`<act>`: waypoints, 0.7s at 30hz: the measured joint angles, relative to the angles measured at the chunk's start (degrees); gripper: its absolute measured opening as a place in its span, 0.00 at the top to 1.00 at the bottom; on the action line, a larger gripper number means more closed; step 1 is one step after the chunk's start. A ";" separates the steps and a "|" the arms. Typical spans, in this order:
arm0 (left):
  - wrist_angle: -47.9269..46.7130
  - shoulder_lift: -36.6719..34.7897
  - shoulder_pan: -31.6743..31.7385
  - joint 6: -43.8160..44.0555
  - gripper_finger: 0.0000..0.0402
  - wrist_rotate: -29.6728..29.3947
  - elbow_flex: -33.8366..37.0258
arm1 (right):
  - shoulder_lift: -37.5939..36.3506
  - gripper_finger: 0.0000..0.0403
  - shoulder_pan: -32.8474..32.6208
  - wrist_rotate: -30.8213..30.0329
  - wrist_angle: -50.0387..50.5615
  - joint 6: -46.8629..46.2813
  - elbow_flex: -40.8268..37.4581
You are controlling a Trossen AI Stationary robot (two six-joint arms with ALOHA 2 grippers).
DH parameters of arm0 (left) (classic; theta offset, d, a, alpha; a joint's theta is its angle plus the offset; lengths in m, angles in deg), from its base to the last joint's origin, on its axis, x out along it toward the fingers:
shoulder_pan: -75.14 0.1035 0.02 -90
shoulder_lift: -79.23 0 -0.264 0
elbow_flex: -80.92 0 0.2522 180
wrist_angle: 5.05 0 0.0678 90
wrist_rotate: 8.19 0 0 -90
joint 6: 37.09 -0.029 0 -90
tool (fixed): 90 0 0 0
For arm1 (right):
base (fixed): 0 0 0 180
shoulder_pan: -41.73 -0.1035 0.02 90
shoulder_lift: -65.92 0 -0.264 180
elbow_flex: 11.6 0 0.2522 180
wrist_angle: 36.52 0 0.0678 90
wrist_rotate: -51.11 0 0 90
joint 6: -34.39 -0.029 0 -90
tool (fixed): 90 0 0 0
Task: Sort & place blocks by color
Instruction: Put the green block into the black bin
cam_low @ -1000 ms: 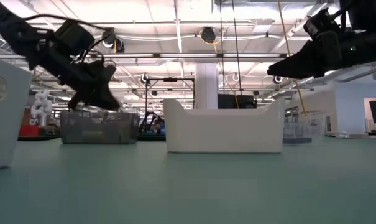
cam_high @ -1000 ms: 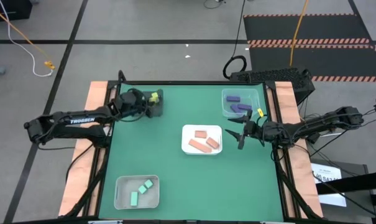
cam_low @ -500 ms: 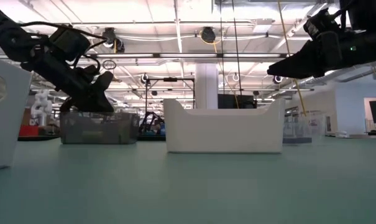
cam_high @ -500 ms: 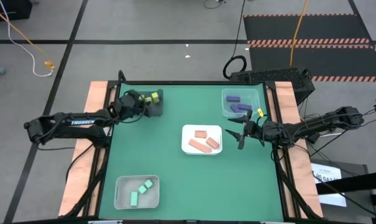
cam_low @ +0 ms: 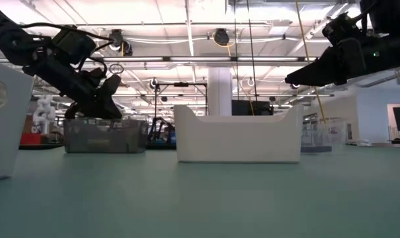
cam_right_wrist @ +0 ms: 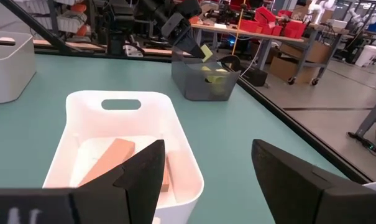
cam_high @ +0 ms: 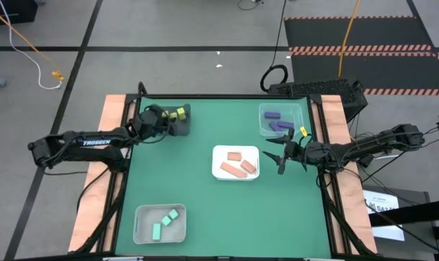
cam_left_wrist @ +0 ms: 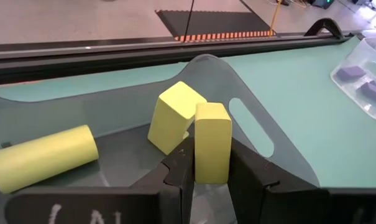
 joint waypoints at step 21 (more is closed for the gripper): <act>3.52 0.00 0.00 -2.15 0.84 -0.87 -0.04 | 0.00 0.42 -0.01 0.00 0.01 -0.02 0.00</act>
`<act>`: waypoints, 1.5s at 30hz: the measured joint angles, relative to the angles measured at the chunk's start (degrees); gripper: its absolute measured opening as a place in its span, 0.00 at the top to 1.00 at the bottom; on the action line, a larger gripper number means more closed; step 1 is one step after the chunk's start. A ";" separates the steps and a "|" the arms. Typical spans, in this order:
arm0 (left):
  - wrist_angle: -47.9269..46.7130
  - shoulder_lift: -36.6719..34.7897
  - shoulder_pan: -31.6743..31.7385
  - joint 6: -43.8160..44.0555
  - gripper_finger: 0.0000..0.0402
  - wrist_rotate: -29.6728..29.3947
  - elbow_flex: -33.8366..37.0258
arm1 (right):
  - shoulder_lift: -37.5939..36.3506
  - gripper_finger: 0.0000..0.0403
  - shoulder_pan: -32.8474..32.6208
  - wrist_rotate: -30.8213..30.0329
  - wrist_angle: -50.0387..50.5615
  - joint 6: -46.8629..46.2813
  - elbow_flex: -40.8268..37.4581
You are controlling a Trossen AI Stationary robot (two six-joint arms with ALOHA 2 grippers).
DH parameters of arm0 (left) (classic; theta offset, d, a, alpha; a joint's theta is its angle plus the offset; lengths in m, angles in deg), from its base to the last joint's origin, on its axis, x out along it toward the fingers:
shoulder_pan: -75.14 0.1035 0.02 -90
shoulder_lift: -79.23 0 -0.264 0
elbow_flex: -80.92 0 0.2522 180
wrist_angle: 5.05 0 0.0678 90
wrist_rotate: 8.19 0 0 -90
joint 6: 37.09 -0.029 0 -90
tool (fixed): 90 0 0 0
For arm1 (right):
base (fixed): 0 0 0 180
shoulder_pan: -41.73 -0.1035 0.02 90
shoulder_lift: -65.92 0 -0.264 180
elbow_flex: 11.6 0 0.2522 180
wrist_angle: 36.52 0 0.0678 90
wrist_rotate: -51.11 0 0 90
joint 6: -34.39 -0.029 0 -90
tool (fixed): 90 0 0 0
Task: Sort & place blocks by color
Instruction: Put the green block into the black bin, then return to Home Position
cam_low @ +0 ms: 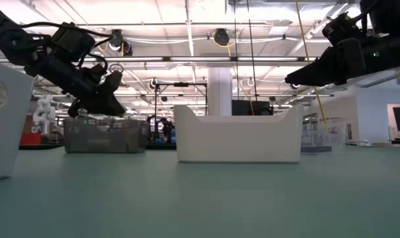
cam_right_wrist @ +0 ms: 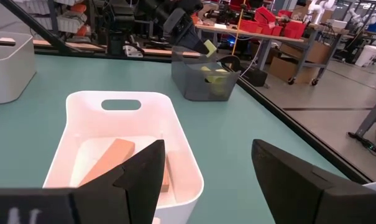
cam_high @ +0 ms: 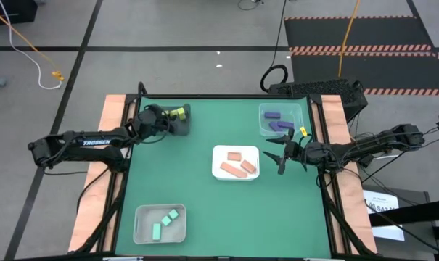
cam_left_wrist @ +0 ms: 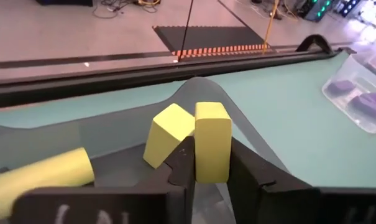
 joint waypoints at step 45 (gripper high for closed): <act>-2.49 -12.94 -7.01 -32.02 0.14 4.39 0.00 | -13.24 0.42 -0.01 -0.22 5.80 0.23 -7.24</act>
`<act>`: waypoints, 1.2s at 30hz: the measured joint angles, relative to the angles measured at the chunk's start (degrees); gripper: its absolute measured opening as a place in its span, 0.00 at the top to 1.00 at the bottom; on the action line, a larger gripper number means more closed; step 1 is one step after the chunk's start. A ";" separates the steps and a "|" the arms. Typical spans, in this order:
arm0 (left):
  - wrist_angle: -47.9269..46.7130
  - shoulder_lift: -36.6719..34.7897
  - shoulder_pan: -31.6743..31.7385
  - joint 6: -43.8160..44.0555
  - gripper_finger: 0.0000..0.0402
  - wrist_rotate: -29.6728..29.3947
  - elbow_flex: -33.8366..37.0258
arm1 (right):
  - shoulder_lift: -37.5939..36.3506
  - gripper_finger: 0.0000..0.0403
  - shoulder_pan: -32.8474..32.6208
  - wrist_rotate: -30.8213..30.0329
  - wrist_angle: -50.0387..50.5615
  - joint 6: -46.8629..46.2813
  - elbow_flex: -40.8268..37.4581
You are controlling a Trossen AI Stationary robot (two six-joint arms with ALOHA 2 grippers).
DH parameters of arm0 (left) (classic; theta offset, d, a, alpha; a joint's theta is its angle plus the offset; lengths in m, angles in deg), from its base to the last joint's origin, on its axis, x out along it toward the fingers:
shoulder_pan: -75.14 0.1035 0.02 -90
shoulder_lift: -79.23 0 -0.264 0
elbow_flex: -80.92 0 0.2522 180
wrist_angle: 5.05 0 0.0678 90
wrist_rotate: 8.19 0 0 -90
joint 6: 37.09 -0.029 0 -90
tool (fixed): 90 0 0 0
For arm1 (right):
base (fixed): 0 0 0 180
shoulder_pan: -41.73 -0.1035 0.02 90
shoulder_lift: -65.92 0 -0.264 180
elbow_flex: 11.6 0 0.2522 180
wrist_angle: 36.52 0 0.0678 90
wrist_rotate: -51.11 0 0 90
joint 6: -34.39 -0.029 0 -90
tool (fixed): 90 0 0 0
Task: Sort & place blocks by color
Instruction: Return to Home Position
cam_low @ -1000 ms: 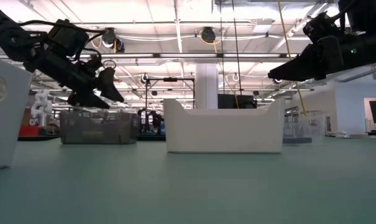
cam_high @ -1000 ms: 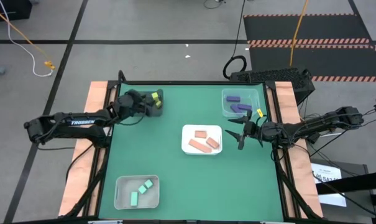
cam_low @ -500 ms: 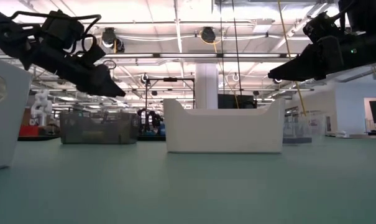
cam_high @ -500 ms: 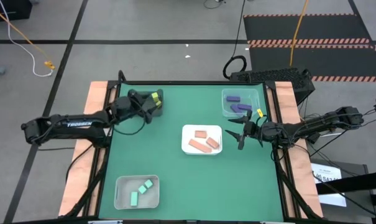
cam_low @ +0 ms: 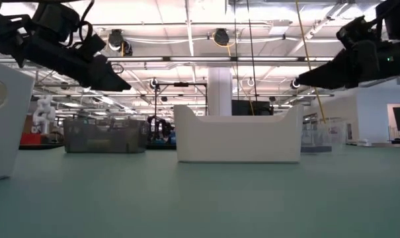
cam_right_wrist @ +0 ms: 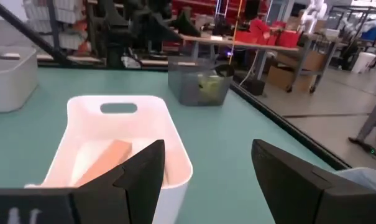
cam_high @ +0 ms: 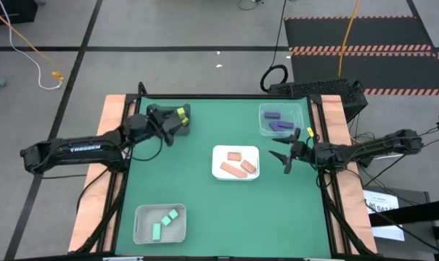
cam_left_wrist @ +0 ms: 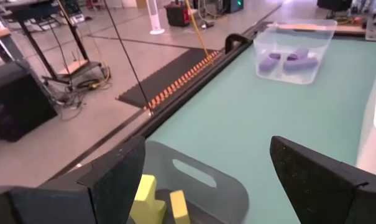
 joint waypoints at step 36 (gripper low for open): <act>-6.51 -3.69 -6.58 -1.33 0.14 0.15 0.00 | -23.40 0.42 11.23 0.02 3.22 -0.04 -0.35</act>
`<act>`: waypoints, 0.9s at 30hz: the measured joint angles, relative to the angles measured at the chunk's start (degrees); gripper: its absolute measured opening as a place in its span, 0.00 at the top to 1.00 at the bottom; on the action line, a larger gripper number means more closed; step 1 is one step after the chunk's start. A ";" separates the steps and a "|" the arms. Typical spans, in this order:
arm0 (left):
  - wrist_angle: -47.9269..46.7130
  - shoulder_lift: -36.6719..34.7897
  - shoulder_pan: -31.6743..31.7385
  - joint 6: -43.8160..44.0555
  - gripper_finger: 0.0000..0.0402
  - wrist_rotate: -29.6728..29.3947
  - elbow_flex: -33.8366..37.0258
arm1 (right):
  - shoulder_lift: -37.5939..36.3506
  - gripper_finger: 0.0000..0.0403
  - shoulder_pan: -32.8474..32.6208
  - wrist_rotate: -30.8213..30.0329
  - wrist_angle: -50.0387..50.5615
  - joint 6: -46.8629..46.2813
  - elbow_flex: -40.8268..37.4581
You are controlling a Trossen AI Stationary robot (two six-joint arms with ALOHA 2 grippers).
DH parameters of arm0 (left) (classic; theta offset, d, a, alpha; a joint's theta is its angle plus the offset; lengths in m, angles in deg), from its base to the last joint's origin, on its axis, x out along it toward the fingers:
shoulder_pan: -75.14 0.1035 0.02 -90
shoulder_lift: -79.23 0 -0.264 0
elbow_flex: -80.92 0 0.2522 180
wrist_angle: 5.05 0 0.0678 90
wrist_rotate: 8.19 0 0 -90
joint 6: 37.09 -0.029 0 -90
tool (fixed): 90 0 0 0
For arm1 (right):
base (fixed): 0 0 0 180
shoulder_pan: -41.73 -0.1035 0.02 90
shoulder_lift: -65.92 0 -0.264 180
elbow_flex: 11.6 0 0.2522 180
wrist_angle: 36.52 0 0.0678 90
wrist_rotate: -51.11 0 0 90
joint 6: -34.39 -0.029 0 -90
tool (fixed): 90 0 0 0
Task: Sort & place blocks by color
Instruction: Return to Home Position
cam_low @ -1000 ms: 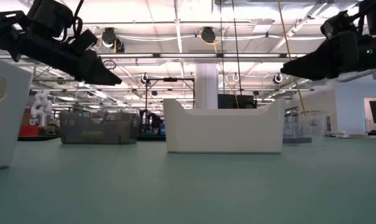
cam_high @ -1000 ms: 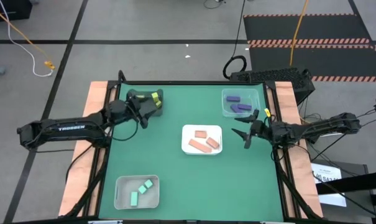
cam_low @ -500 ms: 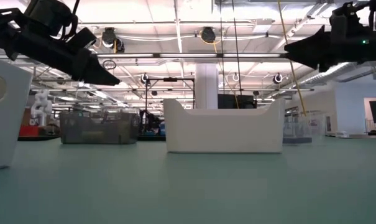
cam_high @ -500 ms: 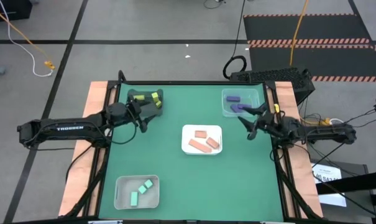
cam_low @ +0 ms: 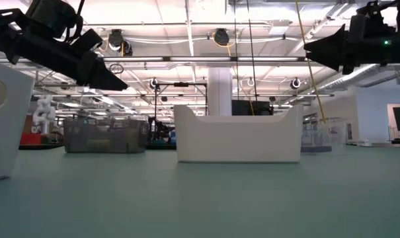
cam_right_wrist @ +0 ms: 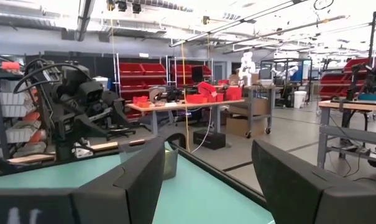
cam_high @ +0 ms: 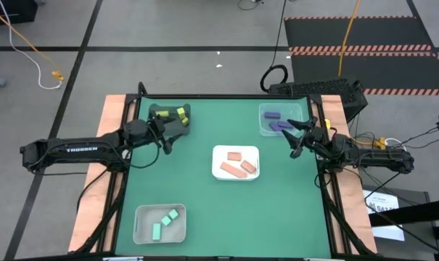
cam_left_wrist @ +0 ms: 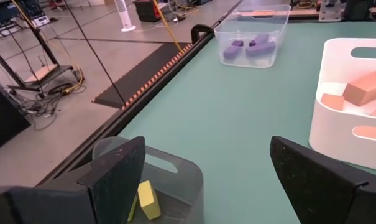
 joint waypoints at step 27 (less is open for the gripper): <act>-0.24 -19.41 0.72 0.51 0.14 -0.08 0.09 | 0.05 0.42 -0.02 0.00 -0.02 0.00 0.00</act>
